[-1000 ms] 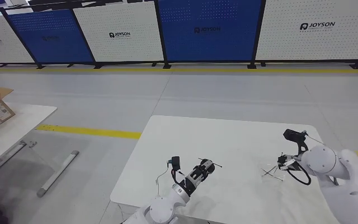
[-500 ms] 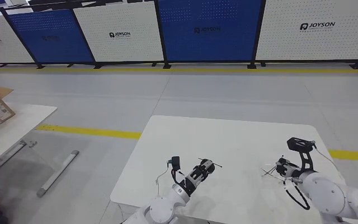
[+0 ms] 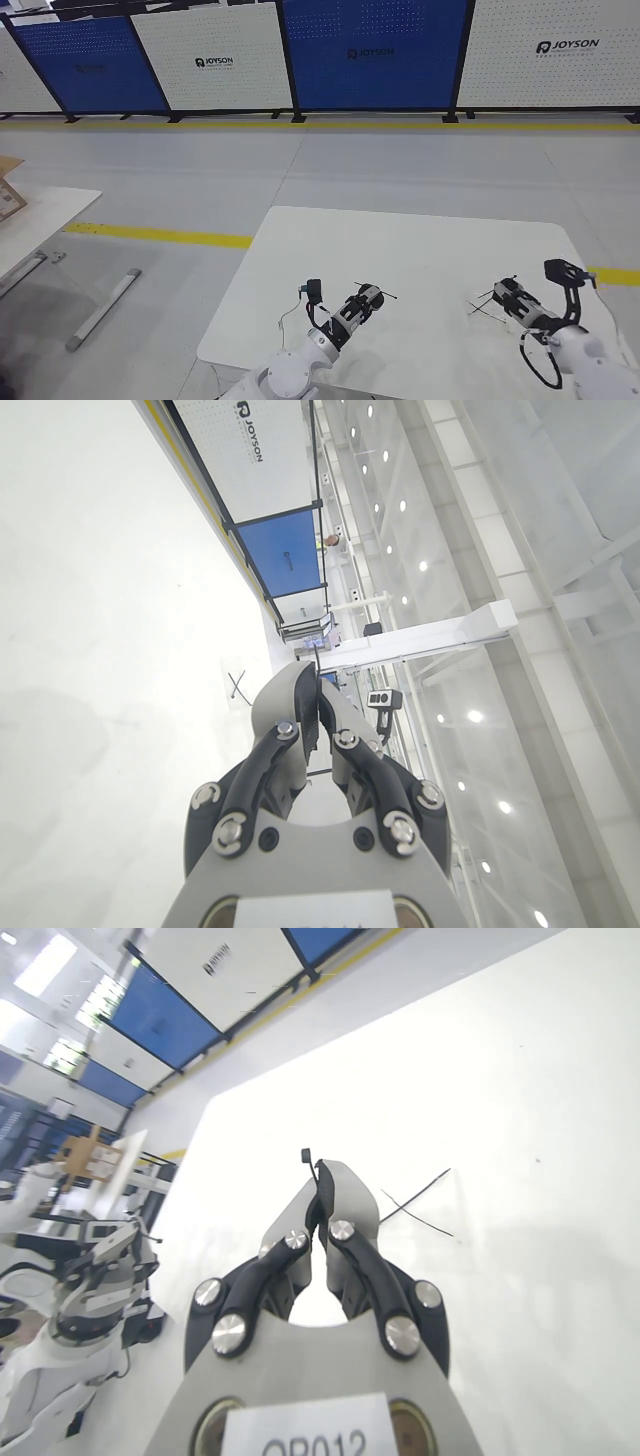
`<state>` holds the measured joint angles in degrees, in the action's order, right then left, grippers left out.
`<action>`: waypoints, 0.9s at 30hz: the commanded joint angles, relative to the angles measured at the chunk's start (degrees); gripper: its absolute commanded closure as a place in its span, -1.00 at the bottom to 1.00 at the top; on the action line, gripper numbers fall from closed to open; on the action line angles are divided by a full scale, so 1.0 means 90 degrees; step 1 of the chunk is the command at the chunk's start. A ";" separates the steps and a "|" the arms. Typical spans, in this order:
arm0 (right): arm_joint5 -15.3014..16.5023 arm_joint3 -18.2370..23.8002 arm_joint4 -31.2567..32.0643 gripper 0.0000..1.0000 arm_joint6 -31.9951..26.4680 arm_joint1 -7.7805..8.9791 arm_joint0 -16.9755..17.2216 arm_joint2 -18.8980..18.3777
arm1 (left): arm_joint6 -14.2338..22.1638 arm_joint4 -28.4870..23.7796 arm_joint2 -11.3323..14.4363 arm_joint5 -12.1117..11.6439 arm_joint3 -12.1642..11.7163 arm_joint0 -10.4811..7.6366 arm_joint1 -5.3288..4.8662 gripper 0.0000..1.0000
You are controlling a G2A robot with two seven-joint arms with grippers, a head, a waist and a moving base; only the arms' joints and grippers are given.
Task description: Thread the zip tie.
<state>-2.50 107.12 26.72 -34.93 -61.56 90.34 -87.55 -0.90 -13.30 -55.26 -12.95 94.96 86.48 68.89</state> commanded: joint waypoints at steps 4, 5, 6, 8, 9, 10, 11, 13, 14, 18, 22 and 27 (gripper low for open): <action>0.0895 -0.0318 -0.0338 1.00 -0.0167 0.0021 0.0154 -0.0028 | 0.0000 0.0000 0.0000 0.0000 0.0000 0.0000 0.0000 1.00; 0.0895 -0.0318 -0.0338 1.00 -0.0167 0.0021 0.0154 -0.0028 | 0.0000 0.0000 0.0000 0.0000 0.0000 0.0000 0.0000 1.00; 0.0895 -0.0318 -0.0338 1.00 -0.0167 0.0021 0.0154 -0.0028 | 0.0000 0.0000 0.0000 0.0000 0.0000 0.0000 0.0000 1.00; 0.0895 -0.0318 -0.0338 1.00 -0.0167 0.0021 0.0154 -0.0028 | 0.0000 0.0000 0.0000 0.0000 0.0000 0.0000 0.0000 1.00; 0.0895 -0.0318 -0.0338 1.00 -0.0167 0.0021 0.0154 -0.0028 | 0.0000 0.0000 0.0000 0.0000 0.0000 0.0000 0.0000 1.00; 0.0895 -0.0318 -0.0338 1.00 -0.0167 0.0021 0.0154 -0.0028 | -0.0024 0.0026 0.0002 0.0014 0.0028 -0.0013 0.0004 1.00; 0.0895 -0.0318 -0.0338 1.00 -0.0167 0.0021 0.0154 -0.0028 | -0.0156 0.0158 0.0012 0.0080 0.0091 -0.0041 0.0013 1.00; 0.0895 -0.0318 -0.0338 1.00 -0.0167 0.0021 0.0154 -0.0028 | -0.0507 0.0726 0.0137 0.0252 0.0227 -0.0088 0.0041 1.00; 0.0895 -0.0318 -0.0338 1.00 -0.0167 0.0021 0.0154 -0.0028 | -0.0653 0.0971 0.0206 0.0350 0.0254 -0.0098 0.0055 1.00; 0.0895 -0.0318 -0.0338 1.00 -0.0167 0.0021 0.0154 -0.0028 | -0.0912 0.1335 0.0424 0.0716 0.0305 -0.0143 0.0115 1.00; 0.0884 -0.0287 -0.0377 1.00 0.0448 -0.0020 0.0220 0.0049 | -0.0912 0.1335 0.0424 0.0716 0.0305 -0.0143 0.0115 1.00; 0.0878 0.0103 -0.0543 1.00 0.1139 -0.0101 0.0332 0.0394 | -0.0912 0.1335 0.0424 0.0716 0.0305 -0.0143 0.0115 1.00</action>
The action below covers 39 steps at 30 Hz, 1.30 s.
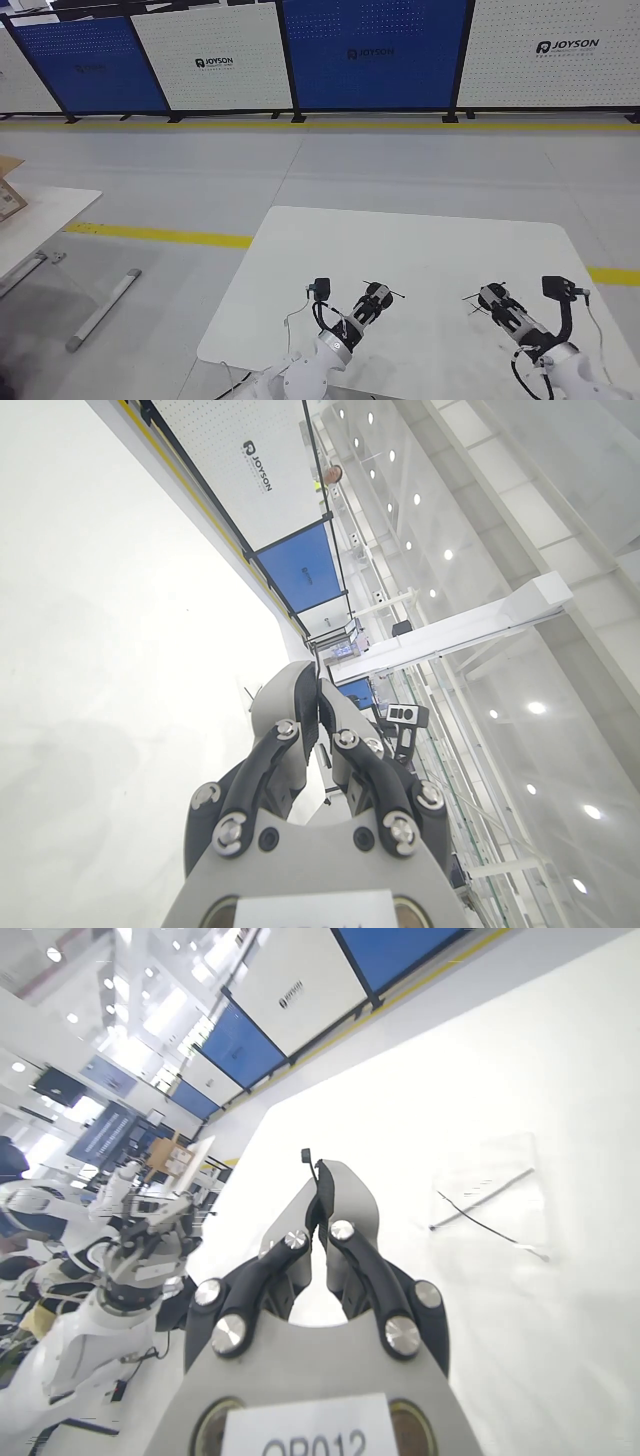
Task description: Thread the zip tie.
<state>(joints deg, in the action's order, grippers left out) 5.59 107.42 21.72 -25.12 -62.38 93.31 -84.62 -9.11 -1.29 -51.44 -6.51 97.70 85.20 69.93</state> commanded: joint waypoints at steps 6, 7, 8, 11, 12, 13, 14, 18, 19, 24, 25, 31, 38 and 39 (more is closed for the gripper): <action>-0.0349 0.0049 0.0029 1.00 -0.0361 -0.0072 -0.0406 0.0682 | 0.0000 0.0000 0.0000 0.0000 0.0000 0.0000 0.0000 1.00; -0.0349 0.0049 0.0029 1.00 -0.0361 -0.0072 -0.0406 0.0682 | 0.0000 0.0000 0.0000 0.0000 0.0000 0.0000 0.0000 1.00; -0.0349 0.0049 0.0029 1.00 -0.0361 -0.0072 -0.0406 0.0682 | 0.0000 0.0000 0.0000 0.0000 0.0000 0.0000 0.0000 1.00; -0.0349 0.0049 0.0029 1.00 -0.0361 -0.0072 -0.0406 0.0682 | 0.0000 0.0000 0.0000 0.0000 0.0000 0.0000 0.0000 1.00; -0.0349 0.0049 0.0029 1.00 -0.0361 -0.0072 -0.0406 0.0682 | 0.0000 0.0000 0.0000 0.0000 0.0000 0.0000 0.0000 1.00; -0.0349 0.0049 0.0029 1.00 -0.0361 -0.0072 -0.0406 0.0682 | 0.0000 0.0000 0.0000 0.0000 0.0000 0.0000 0.0000 1.00; -0.0349 0.0049 0.0029 1.00 -0.0361 -0.0072 -0.0406 0.0682 | 0.0000 0.0000 0.0000 0.0000 0.0000 0.0000 0.0000 1.00; -0.0349 0.0049 0.0029 1.00 -0.0361 -0.0072 -0.0406 0.0682 | 0.0000 0.0000 0.0000 0.0000 0.0000 0.0000 0.0000 1.00; -0.0349 0.0049 0.0029 1.00 -0.0361 -0.0072 -0.0406 0.0682 | 0.0000 0.0000 0.0000 0.0000 0.0000 0.0000 0.0000 1.00; -0.0201 -0.0024 -0.0083 1.00 0.0077 -0.0099 -0.0303 0.0709 | 0.0000 0.0000 0.0000 0.0000 0.0000 0.0000 0.0000 1.00; -0.0081 -0.0051 -0.0111 1.00 0.0223 -0.0107 -0.0238 0.0727 | 0.0000 0.0000 0.0000 0.0000 0.0000 0.0000 0.0000 1.00; 0.0394 -0.0075 0.0065 1.00 0.1288 -0.0153 0.0196 0.0801 | 0.0000 0.0000 0.0000 0.0000 0.0000 0.0000 0.0000 1.00; 0.0724 -0.0088 0.0363 1.00 0.2138 -0.0191 0.0623 0.0835 | 0.0000 0.0000 0.0000 0.0000 0.0000 0.0000 0.0000 1.00; 0.0734 -0.0161 0.0276 1.00 0.2031 -0.0201 0.0574 0.0914 | 0.0000 0.0000 0.0000 0.0000 0.0000 0.0000 0.0000 1.00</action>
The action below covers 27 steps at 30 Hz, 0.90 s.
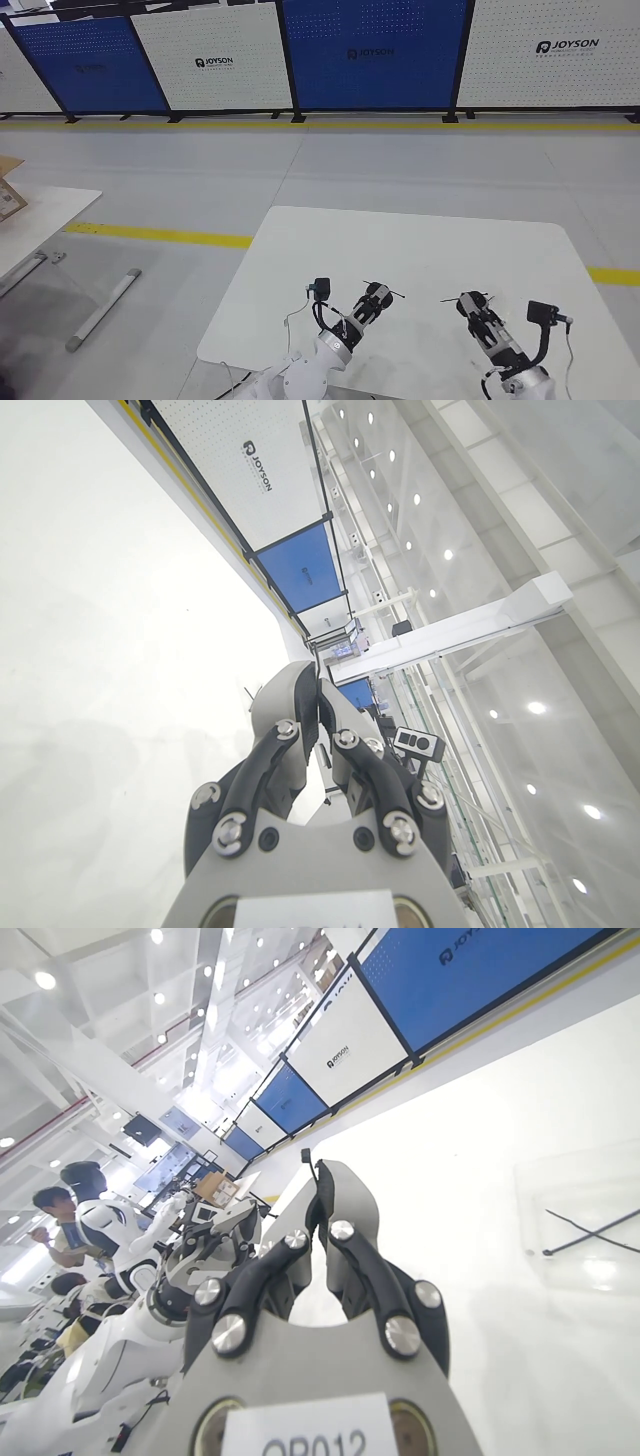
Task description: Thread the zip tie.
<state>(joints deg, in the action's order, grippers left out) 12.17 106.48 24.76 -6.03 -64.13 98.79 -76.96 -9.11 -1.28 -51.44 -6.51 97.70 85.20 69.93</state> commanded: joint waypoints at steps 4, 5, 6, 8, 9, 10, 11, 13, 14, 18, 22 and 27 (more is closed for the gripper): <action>0.0012 -0.0228 -0.0320 1.00 -0.0387 -0.0023 -0.0219 0.0151 | 0.0000 0.0000 0.0000 0.0000 0.0000 0.0000 0.0000 1.00; 0.0012 -0.0228 -0.0320 1.00 -0.0387 -0.0023 -0.0219 0.0151 | 0.0000 0.0000 0.0000 0.0000 0.0000 0.0000 0.0000 1.00; 0.0012 -0.0228 -0.0320 1.00 -0.0387 -0.0023 -0.0219 0.0151 | 0.0000 0.0000 0.0000 0.0000 0.0000 0.0000 0.0000 1.00; 0.0012 -0.0228 -0.0320 1.00 -0.0387 -0.0023 -0.0219 0.0151 | 0.0000 0.0000 0.0000 0.0000 0.0000 0.0000 0.0000 1.00; 0.0012 -0.0228 -0.0320 1.00 -0.0387 -0.0023 -0.0219 0.0151 | 0.0000 0.0000 0.0000 0.0000 0.0000 0.0000 0.0000 1.00; 0.0012 -0.0228 -0.0320 1.00 -0.0387 -0.0023 -0.0219 0.0151 | 0.0000 0.0000 0.0000 0.0000 0.0000 0.0000 0.0000 1.00; 0.0012 -0.0228 -0.0320 1.00 -0.0387 -0.0023 -0.0219 0.0151 | 0.0000 0.0000 0.0000 0.0000 0.0000 0.0000 0.0000 1.00; -0.0030 -0.0240 -0.0302 1.00 -0.0291 -0.0035 -0.0229 0.0180 | 0.0000 0.0000 0.0000 0.0000 0.0000 0.0000 0.0000 1.00; -0.0091 -0.0251 -0.0235 1.00 -0.0143 -0.0051 -0.0234 0.0228 | 0.0000 0.0000 0.0000 0.0000 0.0000 0.0000 0.0000 1.00; -0.0236 -0.0317 -0.0280 1.00 0.0414 -0.0143 -0.0317 0.0521 | 0.0000 0.0000 0.0000 0.0000 0.0000 0.0000 0.0000 1.00; -0.0432 -0.0291 -0.0222 1.00 0.0784 -0.0234 -0.0430 0.0867 | 0.0000 0.0000 0.0000 0.0000 0.0000 0.0000 0.0000 1.00; -0.0562 -0.0321 -0.0343 1.00 0.0478 -0.0271 -0.0567 0.1048 | 0.0000 0.0000 0.0000 0.0000 0.0000 0.0000 0.0000 1.00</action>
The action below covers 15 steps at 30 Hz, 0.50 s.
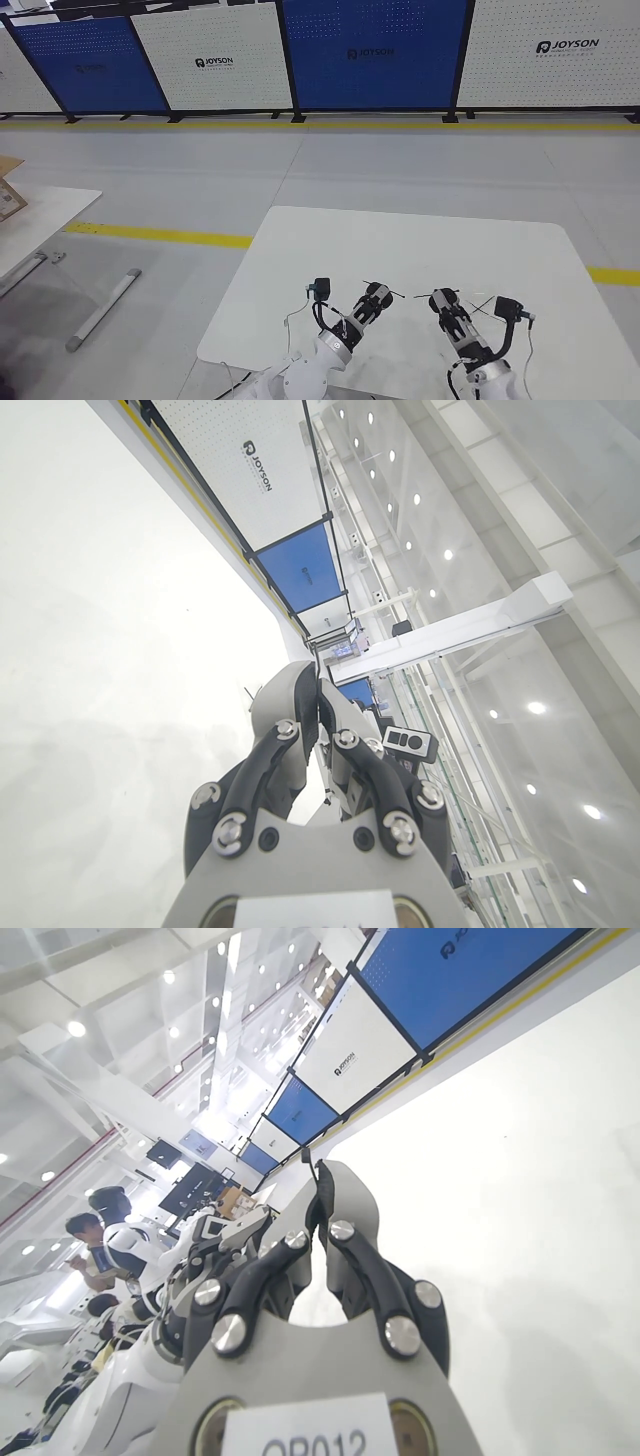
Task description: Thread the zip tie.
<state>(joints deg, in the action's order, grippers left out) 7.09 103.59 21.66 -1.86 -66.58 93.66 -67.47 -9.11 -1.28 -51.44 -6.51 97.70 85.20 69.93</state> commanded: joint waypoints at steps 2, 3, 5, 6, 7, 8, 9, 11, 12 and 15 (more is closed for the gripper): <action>0.0002 0.0001 0.0001 1.00 0.0014 0.0001 0.0003 -0.0006 | 0.0000 0.0000 0.0000 0.0000 0.0000 0.0000 0.0000 1.00; 0.0002 0.0001 0.0001 1.00 0.0014 0.0001 0.0003 -0.0006 | 0.0000 0.0000 0.0000 0.0000 0.0000 0.0000 0.0000 1.00; 0.0002 0.0001 0.0001 1.00 0.0014 0.0001 0.0003 -0.0006 | 0.0000 0.0000 0.0000 0.0000 0.0000 0.0000 0.0000 1.00; -0.0002 -0.0003 -0.0043 1.00 0.0032 -0.0003 0.0006 -0.0014 | 0.0000 0.0000 0.0000 0.0000 0.0000 0.0000 0.0000 1.00; 0.0013 -0.0002 -0.0122 1.00 0.0004 -0.0007 0.0013 -0.0022 | 0.0000 0.0000 0.0000 0.0000 0.0000 0.0000 0.0000 1.00; 0.0085 0.0000 -0.0201 1.00 -0.0085 -0.0007 0.0007 -0.0039 | 0.0000 0.0000 0.0000 0.0000 0.0000 0.0000 0.0000 1.00; 0.0147 -0.0010 -0.0248 1.00 -0.0127 -0.0007 0.0004 -0.0060 | 0.0000 0.0000 0.0000 0.0000 0.0000 0.0000 0.0000 1.00; 0.0169 -0.0013 -0.0248 1.00 -0.0150 -0.0011 0.0004 -0.0074 | 0.0000 0.0000 0.0000 0.0000 0.0000 0.0000 0.0000 1.00; 0.0162 -0.0010 -0.0245 1.00 -0.0157 -0.0018 -0.0004 -0.0060 | 0.0000 0.0000 0.0000 0.0000 0.0000 0.0000 0.0000 1.00; 0.0109 -0.0040 -0.0249 1.00 -0.0198 -0.0044 -0.0087 0.0013 | 0.0000 0.0000 0.0000 0.0000 0.0000 0.0000 0.0000 1.00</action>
<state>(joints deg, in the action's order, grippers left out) 8.26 103.37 19.45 -3.49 -66.90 93.15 -67.57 -9.11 -1.28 -51.44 -6.51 97.70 85.20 69.93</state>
